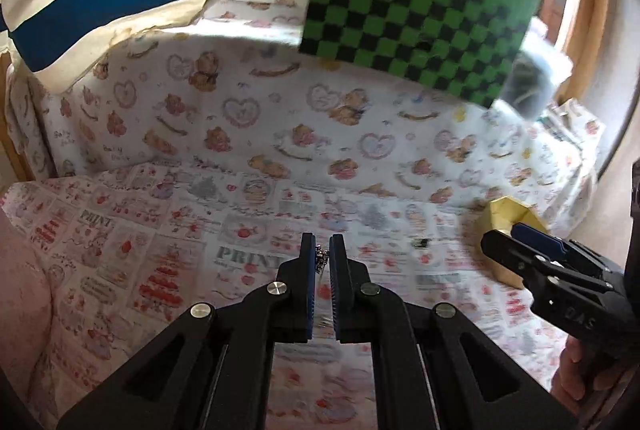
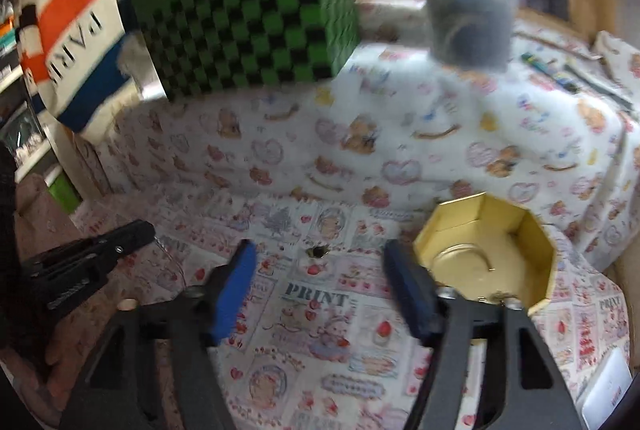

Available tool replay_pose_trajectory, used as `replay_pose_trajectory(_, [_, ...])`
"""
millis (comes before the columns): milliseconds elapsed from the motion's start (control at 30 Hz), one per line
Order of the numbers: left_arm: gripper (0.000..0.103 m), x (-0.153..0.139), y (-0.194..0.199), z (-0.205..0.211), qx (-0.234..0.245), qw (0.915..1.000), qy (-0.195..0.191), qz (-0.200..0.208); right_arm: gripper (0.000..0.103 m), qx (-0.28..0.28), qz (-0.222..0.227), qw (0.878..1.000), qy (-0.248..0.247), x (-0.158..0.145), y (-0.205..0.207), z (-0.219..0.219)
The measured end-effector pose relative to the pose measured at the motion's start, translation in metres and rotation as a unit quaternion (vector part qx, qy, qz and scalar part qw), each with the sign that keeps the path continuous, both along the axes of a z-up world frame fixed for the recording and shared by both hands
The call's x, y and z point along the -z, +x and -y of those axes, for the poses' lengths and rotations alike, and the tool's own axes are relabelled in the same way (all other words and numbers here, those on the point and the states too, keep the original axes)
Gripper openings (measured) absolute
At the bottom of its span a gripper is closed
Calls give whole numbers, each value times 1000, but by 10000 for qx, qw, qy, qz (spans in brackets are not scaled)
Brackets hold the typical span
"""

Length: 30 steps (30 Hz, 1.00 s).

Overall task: Organize jewelry
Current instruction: 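Lift the silver chain with the left tool while the right tool grasps a dark-bead charm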

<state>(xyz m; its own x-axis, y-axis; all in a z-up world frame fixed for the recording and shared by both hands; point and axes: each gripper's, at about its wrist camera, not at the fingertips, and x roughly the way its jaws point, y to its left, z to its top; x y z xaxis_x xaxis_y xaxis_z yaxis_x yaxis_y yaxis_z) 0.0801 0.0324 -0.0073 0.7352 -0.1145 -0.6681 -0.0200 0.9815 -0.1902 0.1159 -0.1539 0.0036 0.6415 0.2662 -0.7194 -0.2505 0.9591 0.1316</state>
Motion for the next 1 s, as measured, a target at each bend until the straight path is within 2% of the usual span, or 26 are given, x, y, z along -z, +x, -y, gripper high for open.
replay_pose_trajectory(100, [6, 9, 8, -2, -117, 9997, 167, -133, 39, -34, -288, 9996, -23, 18, 21, -9])
replay_pose_trajectory(267, [6, 17, 14, -8, -52, 9994, -69, -338, 30, 79, -521, 9984, -193, 41, 49, -17])
replay_pose_trajectory(367, [6, 17, 14, -6, -94, 9995, 26, -300, 26, 111, -765, 9970, -48, 49, 60, -16])
replay_pose_trajectory(433, [6, 18, 14, -8, -162, 9991, -111, -363, 25, 154, -809, 9966, -49, 52, 63, -16])
replay_pose_trajectory(500, [6, 19, 15, -9, -104, 9987, -297, -400, 18, 150, -799, 9966, -154, 55, 65, -19])
replay_pose_trajectory(567, [6, 17, 13, -7, -67, 9992, -209, -346, 13, 138, -867, 9960, -141, 59, 67, -20])
replay_pose_trajectory(667, [6, 14, 11, -4, -87, 9996, -67, -261, 13, 114, -839, 9959, -309, 57, 65, -24])
replay_pose_trajectory(833, [6, 9, 6, -6, -2, 9994, -271, -235, 13, -23, -836, 9958, -375, 50, 47, -31])
replay_pose_trajectory(1000, [6, -2, -4, -3, 29, 9996, -276, -52, 13, -185, -723, 9965, -385, 37, 17, -23])
